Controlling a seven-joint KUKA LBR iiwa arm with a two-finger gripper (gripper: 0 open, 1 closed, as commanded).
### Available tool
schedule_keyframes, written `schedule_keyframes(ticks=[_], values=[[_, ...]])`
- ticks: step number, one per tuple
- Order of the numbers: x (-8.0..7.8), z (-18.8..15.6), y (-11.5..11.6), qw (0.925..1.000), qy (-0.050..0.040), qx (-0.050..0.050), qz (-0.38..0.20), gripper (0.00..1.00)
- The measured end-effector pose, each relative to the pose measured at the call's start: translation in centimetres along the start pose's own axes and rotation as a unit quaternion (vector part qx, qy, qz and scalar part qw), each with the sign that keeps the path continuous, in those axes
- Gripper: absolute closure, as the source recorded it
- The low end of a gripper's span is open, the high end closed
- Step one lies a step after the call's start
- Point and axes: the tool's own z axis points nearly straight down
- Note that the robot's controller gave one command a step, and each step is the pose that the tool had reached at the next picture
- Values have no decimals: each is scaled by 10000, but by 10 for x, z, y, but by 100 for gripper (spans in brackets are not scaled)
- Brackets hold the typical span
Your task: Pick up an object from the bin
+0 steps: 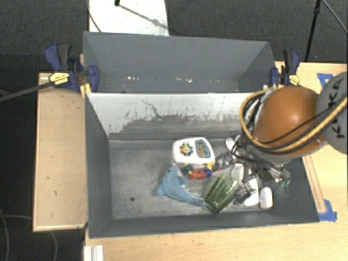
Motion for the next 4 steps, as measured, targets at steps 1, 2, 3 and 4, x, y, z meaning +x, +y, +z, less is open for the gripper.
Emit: schedule_keyframes(ticks=[1,2,3,4], values=[[9,17,-10,9988,5,1,-484,0],[3,64,-12,9783,-5,9,-2073,0],[3,84,-15,9725,-4,-5,-2329,100],[3,84,-15,9725,-4,-5,-2328,100]])
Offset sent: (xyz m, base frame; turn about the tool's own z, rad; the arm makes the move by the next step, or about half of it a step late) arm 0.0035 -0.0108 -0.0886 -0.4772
